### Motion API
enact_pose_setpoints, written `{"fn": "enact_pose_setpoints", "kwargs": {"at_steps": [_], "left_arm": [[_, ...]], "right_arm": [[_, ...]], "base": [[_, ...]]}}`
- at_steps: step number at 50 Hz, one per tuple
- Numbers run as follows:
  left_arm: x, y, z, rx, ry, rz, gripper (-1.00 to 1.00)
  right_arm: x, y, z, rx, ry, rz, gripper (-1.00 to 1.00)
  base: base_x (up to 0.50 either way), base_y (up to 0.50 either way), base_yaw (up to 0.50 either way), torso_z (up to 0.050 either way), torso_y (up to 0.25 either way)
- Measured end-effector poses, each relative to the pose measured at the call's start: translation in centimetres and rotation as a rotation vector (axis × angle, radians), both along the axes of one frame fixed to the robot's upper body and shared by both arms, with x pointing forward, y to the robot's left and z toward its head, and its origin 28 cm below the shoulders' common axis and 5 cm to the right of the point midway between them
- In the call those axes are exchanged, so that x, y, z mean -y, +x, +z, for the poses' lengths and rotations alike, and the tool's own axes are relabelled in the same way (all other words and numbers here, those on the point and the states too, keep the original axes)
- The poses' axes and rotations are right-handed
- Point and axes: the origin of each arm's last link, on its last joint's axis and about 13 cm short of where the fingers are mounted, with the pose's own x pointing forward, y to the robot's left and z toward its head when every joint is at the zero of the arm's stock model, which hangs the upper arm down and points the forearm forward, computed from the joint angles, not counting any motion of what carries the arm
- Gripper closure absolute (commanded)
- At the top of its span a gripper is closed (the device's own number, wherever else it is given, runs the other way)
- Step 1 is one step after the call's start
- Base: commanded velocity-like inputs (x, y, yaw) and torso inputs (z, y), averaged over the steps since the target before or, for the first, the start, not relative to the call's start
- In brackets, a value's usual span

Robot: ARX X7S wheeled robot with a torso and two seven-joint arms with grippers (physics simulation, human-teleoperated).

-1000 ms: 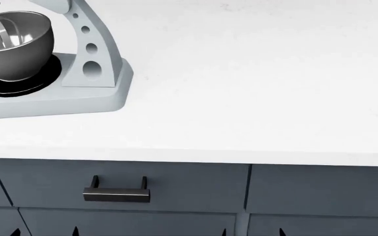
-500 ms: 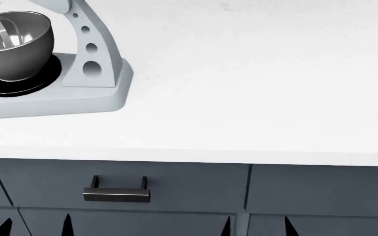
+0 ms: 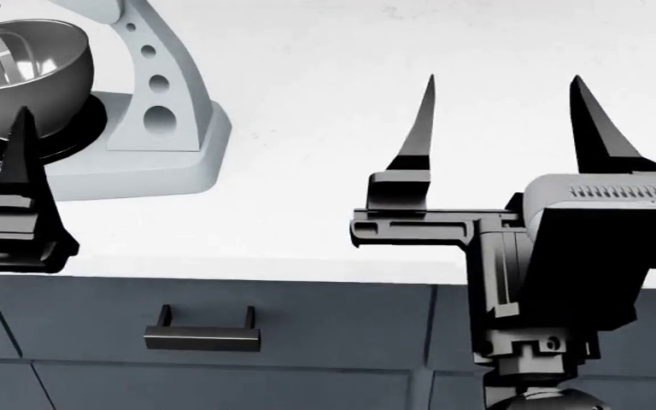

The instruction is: Open the stand mixer head.

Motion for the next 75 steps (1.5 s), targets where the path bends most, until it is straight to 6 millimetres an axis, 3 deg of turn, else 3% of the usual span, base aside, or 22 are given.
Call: {"fn": "enact_pose_setpoints", "kwargs": {"at_steps": [8, 21, 51, 60, 75], "left_arm": [[-0.1, -0.7, 2.0, 0.066, 0.026, 0.02, -1.0], [-0.1, -1.1, 2.9, 0.107, 0.029, 0.038, -1.0], [-0.4, -1.7, 3.4, 0.128, 0.028, 0.052, -1.0], [-0.4, -1.7, 3.5, 0.13, 0.025, 0.058, -1.0], [-0.4, -1.7, 3.5, 0.133, 0.02, 0.054, -1.0]], "right_arm": [[0.1, -0.2, 1.8, 0.059, 0.002, 0.003, -1.0], [0.1, -0.3, 2.9, 0.105, -0.012, -0.002, -1.0], [0.0, -0.3, 3.0, 0.116, -0.016, -0.004, -1.0], [-0.1, -0.3, 3.0, 0.107, -0.003, -0.001, -1.0], [0.0, -0.3, 3.0, 0.099, 0.014, 0.001, -1.0]], "base": [[0.0, 0.03, 0.0, 0.0, 0.0], [0.0, 0.5, 0.0, 0.0, 0.0], [0.0, 0.5, 0.0, 0.0, 0.0], [0.0, 0.0, 0.0, 0.0, 0.0], [0.5, 0.0, 0.0, 0.0, 0.0]]}}
